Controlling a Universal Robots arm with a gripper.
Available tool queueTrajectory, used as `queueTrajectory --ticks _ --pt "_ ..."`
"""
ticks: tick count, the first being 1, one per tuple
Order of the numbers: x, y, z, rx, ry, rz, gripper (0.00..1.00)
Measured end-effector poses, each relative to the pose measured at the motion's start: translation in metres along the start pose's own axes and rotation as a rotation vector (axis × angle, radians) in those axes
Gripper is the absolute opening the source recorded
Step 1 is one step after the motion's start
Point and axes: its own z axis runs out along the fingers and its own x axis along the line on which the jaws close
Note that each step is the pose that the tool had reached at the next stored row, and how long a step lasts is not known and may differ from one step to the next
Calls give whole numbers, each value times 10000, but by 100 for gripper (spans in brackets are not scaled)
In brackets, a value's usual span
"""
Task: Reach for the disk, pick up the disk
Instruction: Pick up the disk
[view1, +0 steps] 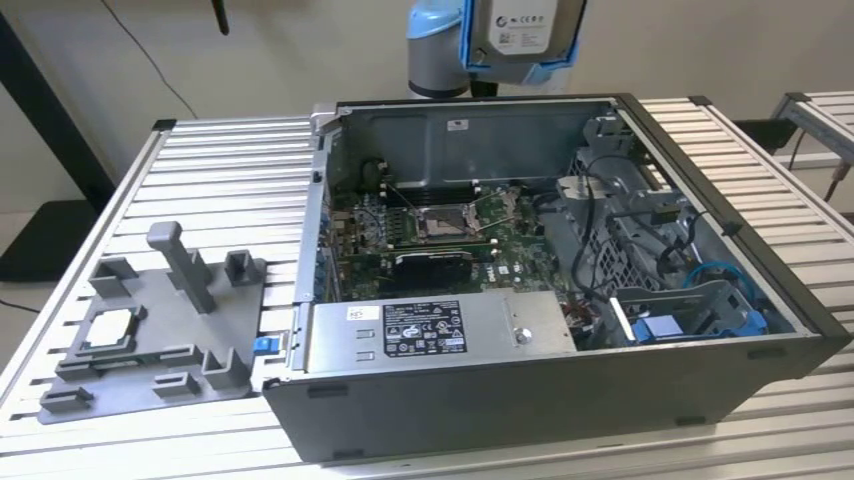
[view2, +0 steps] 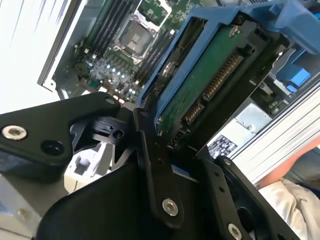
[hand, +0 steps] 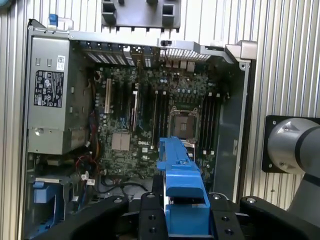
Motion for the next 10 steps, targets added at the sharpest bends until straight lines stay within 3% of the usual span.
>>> queueTrajectory --ticks 10 --pt "14 -301 -9 -1 2 -1 0"
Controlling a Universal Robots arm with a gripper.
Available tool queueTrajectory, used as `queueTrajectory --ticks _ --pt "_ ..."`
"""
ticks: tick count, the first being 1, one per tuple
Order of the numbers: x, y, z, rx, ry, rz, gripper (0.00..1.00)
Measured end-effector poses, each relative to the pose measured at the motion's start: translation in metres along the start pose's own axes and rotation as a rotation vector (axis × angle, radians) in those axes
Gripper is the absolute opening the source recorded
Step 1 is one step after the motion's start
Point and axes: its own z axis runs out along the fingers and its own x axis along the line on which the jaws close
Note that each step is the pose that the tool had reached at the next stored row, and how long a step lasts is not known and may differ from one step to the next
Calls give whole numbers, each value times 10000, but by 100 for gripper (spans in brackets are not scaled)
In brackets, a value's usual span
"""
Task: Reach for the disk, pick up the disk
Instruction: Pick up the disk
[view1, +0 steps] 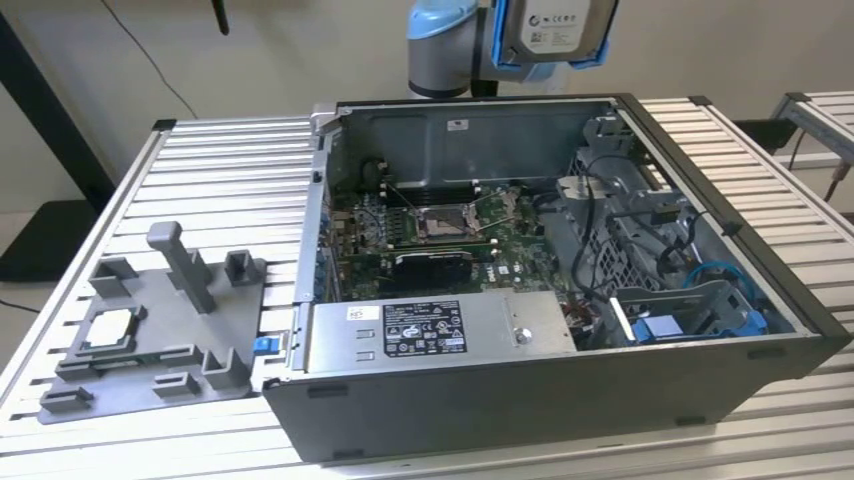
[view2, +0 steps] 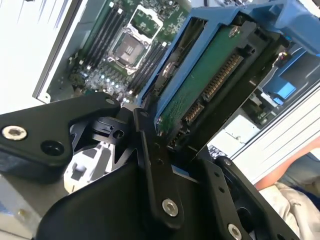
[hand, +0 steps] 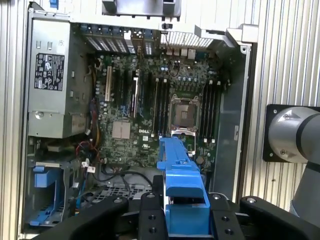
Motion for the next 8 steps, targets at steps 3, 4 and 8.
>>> queueTrajectory --ticks 3,4,8 --pt "4 -77 -2 0 0 1 0" --pt "5 -99 -3 0 0 0 0" --pt "10 -201 -6 0 0 1 0"
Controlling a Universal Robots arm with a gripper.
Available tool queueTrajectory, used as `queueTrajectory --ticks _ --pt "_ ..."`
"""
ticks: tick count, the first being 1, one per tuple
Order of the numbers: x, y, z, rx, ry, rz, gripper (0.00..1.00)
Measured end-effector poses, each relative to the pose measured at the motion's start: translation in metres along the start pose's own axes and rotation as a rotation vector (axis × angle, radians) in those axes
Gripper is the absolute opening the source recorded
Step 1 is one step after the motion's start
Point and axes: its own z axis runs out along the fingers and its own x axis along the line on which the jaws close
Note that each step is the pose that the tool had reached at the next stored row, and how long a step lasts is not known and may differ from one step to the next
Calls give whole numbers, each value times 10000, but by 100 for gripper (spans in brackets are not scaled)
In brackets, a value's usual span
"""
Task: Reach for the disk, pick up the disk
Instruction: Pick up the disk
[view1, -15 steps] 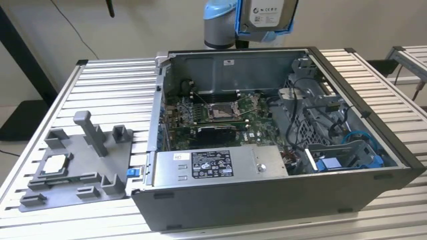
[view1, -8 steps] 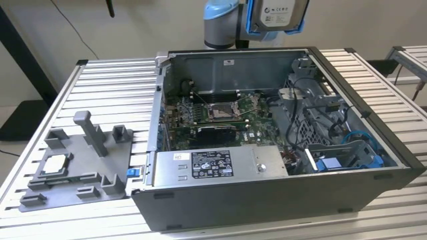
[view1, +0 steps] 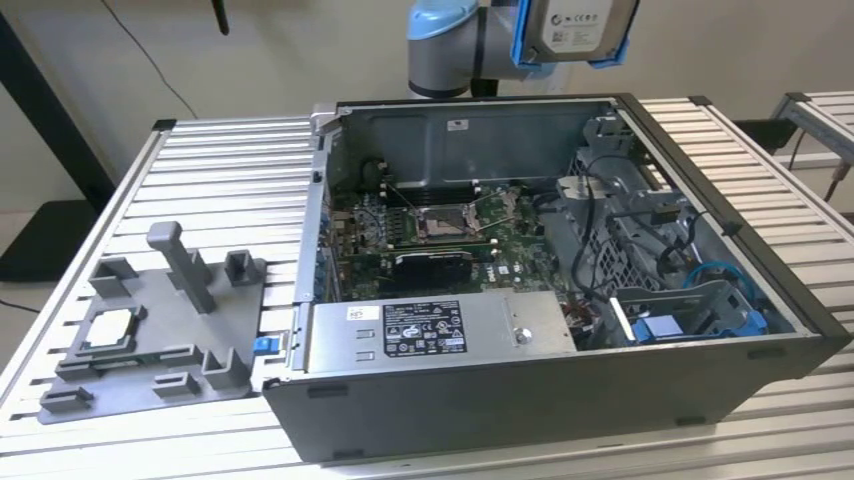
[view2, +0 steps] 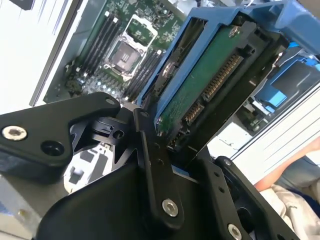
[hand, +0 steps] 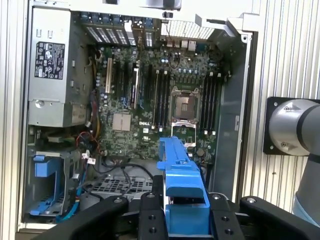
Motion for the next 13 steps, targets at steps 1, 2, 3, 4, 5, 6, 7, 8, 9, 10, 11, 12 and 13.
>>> queueTrajectory --ticks 1,2,3,4,5,6,7,8,9,10,11,12,13 --pt "2 -31 -1 0 0 -1 0" --pt "3 -60 -2 0 1 -2 0" --pt "4 -87 -3 0 0 -1 0" --pt "6 -117 -3 0 -1 0 0" --pt "7 -145 -4 0 0 -2 0" --pt "8 -174 -5 0 0 -2 0" --pt "10 -202 -6 0 -1 -1 0" --pt "11 -230 -7 0 -1 -1 0" --pt "12 -255 -8 0 1 -2 0" --pt "14 -279 -8 0 -1 -2 0" --pt "15 -301 -8 0 -1 -2 0" --pt "15 -312 -8 0 -1 -2 0" --pt "15 -316 -8 0 -1 -2 0"
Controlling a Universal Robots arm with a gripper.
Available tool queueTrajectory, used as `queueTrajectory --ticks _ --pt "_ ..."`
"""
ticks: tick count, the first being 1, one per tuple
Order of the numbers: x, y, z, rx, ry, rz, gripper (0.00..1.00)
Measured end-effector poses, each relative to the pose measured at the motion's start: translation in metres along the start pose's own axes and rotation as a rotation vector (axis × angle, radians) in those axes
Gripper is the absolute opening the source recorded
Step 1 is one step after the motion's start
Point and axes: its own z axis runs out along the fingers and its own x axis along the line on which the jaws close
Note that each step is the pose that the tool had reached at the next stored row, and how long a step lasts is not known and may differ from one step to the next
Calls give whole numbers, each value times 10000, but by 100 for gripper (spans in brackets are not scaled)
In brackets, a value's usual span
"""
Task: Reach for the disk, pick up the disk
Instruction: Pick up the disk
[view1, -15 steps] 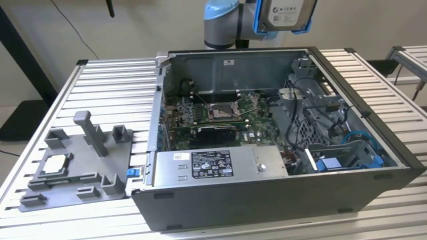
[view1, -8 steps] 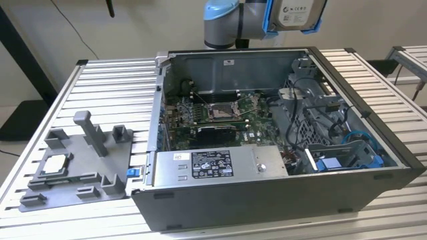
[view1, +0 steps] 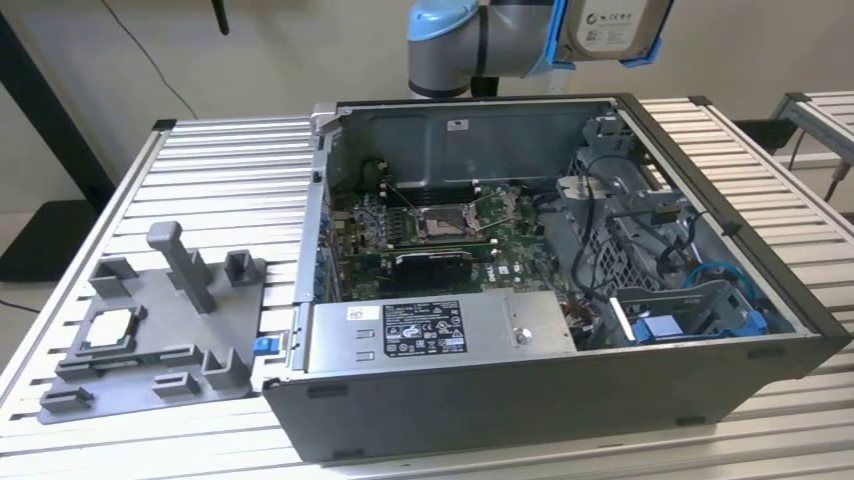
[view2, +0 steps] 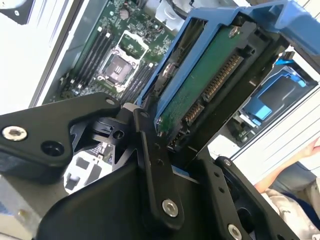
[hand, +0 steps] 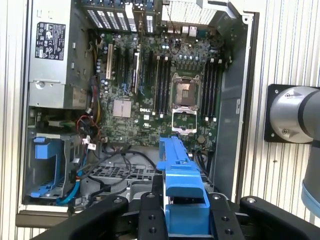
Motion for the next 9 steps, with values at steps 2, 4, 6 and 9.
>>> queueTrajectory --ticks 2,4,6,9 --pt "1 -8 -1 0 1 0 0" --pt "1 -8 -1 0 1 1 0" --pt "1 -9 -1 0 2 1 0" --pt "2 -26 0 0 1 -1 0"
